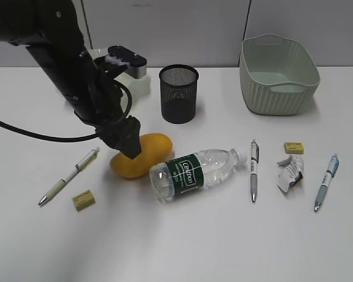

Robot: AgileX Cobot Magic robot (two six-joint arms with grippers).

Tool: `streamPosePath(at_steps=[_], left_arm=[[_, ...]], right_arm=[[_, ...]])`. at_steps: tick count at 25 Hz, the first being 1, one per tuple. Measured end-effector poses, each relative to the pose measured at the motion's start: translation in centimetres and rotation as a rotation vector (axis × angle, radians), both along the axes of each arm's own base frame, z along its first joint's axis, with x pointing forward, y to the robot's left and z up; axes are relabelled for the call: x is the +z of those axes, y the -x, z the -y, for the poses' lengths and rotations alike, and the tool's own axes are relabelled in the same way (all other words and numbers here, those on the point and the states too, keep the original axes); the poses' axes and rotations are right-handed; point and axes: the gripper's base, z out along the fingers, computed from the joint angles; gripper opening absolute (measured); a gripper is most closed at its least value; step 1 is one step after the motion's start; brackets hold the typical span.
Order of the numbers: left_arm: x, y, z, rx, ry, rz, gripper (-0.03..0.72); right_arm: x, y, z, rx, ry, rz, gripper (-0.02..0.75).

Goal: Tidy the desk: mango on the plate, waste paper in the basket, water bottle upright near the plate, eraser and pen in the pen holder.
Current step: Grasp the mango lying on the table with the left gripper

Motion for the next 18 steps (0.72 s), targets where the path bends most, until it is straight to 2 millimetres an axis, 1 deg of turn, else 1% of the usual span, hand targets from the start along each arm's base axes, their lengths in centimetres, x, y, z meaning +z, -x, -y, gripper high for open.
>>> streamPosePath(at_steps=[3, 10, 18], left_arm=[[-0.5, -0.5, 0.5, -0.015, -0.022, 0.005, 0.692], [-2.4, -1.6, 0.9, -0.010, -0.062, -0.030, 0.693], [-3.9, -2.0, 1.1, -0.003, -0.073, -0.054, 0.684]], right_arm=[[0.0, 0.0, 0.0, 0.000, 0.000, 0.000, 0.435], [0.0, 0.0, 0.0, 0.000, 0.000, 0.000, 0.435], [0.0, 0.0, 0.0, 0.000, 0.000, 0.000, 0.435]])
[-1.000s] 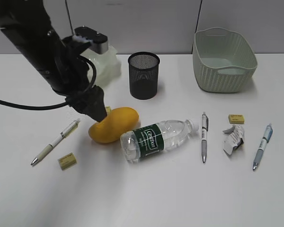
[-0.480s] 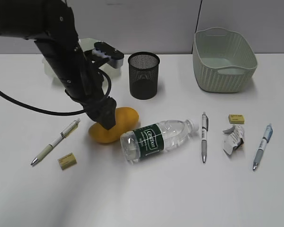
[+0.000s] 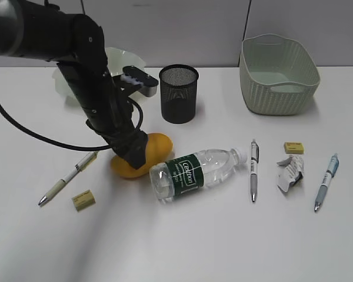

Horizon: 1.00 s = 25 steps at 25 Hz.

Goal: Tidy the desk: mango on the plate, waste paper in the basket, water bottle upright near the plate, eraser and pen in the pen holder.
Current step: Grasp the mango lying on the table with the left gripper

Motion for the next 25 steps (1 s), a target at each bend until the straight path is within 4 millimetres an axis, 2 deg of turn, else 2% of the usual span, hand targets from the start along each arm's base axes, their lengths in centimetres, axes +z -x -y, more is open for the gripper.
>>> streamPosePath(at_steps=[16, 19, 22, 25], left_arm=[[-3.1, -0.4, 0.4, 0.019, -0.004, -0.045, 0.664], [-3.0, -0.5, 0.5, 0.022, 0.001, -0.039, 0.630], [-3.0, -0.5, 0.5, 0.022, 0.002, -0.038, 0.554], [-3.0, -0.5, 0.5, 0.021, 0.001, -0.040, 0.551]], right_arm=[[0.0, 0.0, 0.0, 0.000, 0.000, 0.000, 0.435], [0.0, 0.0, 0.0, 0.000, 0.000, 0.000, 0.435], [0.0, 0.0, 0.0, 0.000, 0.000, 0.000, 0.435], [0.0, 0.0, 0.0, 0.000, 0.000, 0.000, 0.435]])
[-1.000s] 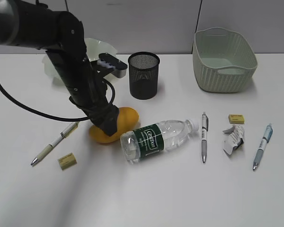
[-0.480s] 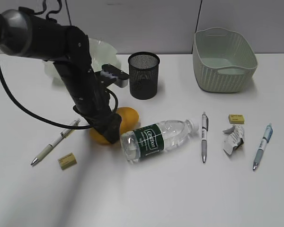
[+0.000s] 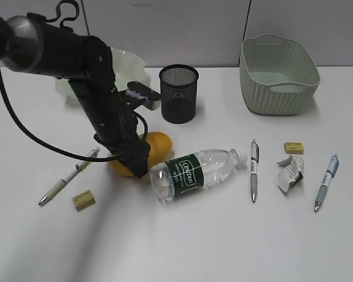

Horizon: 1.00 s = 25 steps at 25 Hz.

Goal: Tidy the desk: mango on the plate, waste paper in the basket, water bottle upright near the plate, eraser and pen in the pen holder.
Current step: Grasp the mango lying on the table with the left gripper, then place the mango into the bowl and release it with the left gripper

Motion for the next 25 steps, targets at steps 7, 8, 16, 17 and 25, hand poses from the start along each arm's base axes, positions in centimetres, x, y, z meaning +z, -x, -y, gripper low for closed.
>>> streamPosePath(at_steps=[7, 8, 16, 17, 25], left_arm=[[1.5, 0.1, 0.0, -0.012, -0.004, -0.019, 0.551], [2.2, 0.1, 0.0, -0.014, 0.002, -0.009, 0.551], [10.5, -1.5, -0.7, 0.025, 0.102, 0.159, 0.551], [11.5, -2.0, -1.2, 0.042, 0.113, 0.183, 0.551], [15.4, -6.3, -7.4, 0.222, 0.161, 0.332, 0.551]], right_arm=[[0.0, 0.0, 0.0, 0.000, 0.000, 0.000, 0.435], [0.0, 0.0, 0.0, 0.000, 0.000, 0.000, 0.435], [0.0, 0.0, 0.0, 0.000, 0.000, 0.000, 0.435], [0.0, 0.0, 0.0, 0.000, 0.000, 0.000, 0.435], [0.0, 0.0, 0.0, 0.000, 0.000, 0.000, 0.435]])
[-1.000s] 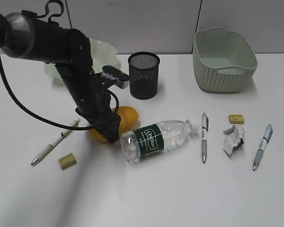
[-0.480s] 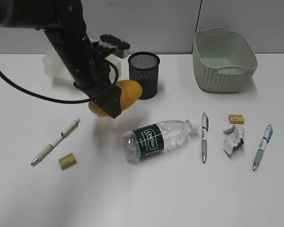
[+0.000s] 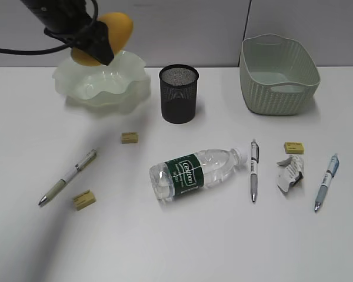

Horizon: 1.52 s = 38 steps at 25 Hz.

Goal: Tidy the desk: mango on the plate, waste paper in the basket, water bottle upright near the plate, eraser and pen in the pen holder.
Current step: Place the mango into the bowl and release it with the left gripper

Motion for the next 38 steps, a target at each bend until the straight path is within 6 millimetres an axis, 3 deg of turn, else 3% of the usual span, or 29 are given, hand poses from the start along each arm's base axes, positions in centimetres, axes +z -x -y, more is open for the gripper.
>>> streamPosePath(at_steps=[4, 7, 18, 25, 34, 38], left_arm=[[-0.2, -1.7, -2.9, 0.091, 0.029, 0.058, 0.551], [-1.6, -3.2, -4.2, 0.145, 0.055, 0.077, 0.551], [-9.7, -7.5, -3.6, 0.270, 0.167, 0.124, 0.551], [-13.4, -8.4, -3.5, 0.317, 0.189, 0.115, 0.567], [-13.6, -8.7, -3.5, 0.337, 0.206, 0.134, 0.624], [-12.4, -8.4, -3.5, 0.325, 0.212, 0.123, 0.624]], right_arm=[[0.0, 0.0, 0.0, 0.000, 0.000, 0.000, 0.435], [0.0, 0.0, 0.0, 0.000, 0.000, 0.000, 0.435], [0.0, 0.0, 0.0, 0.000, 0.000, 0.000, 0.435], [0.0, 0.0, 0.0, 0.000, 0.000, 0.000, 0.435], [0.0, 0.0, 0.0, 0.000, 0.000, 0.000, 0.435], [0.0, 0.0, 0.0, 0.000, 0.000, 0.000, 0.435]])
